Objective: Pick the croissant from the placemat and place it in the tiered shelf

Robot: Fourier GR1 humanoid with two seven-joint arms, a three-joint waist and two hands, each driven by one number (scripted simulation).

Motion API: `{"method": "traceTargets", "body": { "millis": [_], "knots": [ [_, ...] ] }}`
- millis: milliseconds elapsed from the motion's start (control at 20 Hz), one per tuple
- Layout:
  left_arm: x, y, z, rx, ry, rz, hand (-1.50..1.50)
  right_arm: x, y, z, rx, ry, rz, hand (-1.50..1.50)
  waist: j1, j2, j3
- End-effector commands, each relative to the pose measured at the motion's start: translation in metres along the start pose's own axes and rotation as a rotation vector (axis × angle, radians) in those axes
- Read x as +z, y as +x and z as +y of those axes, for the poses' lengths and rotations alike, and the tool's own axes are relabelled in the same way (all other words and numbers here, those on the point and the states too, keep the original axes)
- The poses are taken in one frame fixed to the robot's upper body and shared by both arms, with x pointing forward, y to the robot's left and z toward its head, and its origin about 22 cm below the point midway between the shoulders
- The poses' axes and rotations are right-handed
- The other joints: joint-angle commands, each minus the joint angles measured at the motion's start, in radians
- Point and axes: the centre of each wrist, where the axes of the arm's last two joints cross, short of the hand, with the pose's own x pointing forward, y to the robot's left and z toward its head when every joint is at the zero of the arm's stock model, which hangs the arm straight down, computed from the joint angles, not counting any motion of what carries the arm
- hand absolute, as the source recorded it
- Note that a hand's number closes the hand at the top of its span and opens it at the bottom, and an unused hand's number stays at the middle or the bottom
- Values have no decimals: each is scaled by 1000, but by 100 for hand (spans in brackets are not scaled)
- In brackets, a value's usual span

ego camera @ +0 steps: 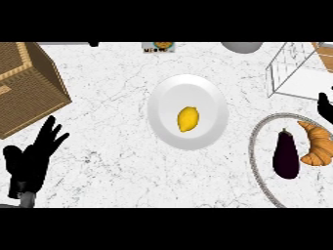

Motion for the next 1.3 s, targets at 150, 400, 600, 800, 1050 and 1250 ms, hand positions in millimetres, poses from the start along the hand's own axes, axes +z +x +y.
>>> {"method": "traceTargets", "body": {
  "millis": [150, 400, 600, 800, 1050, 1250],
  "knots": [
    [-10, 27, 51, -24, -25, -23, 0, 61, -5, 73, 50, -220, 72, -150, 24, -6, 0],
    [1, 9, 43, -34, -29, 4, 0, 47, -33, 51, 349, -266, 168, -150, 30, -9, -9],
    [-5, 21, 46, -31, -27, 3, 0, 33, -29, 35, 550, -176, 317, -150, 15, -15, -9],
    [-1, 10, 35, -25, -32, 3, 0, 23, 10, 49, 703, -9, 433, -150, 28, -14, -9],
    [-3, 16, 54, -31, -37, -2, 0, 30, 31, 61, 951, 213, 566, -150, 31, -13, -5],
    [-5, 12, 34, -19, -28, 15, 0, 29, 66, 57, 1038, 266, 581, -150, 11, -11, -1]
  ]
}}
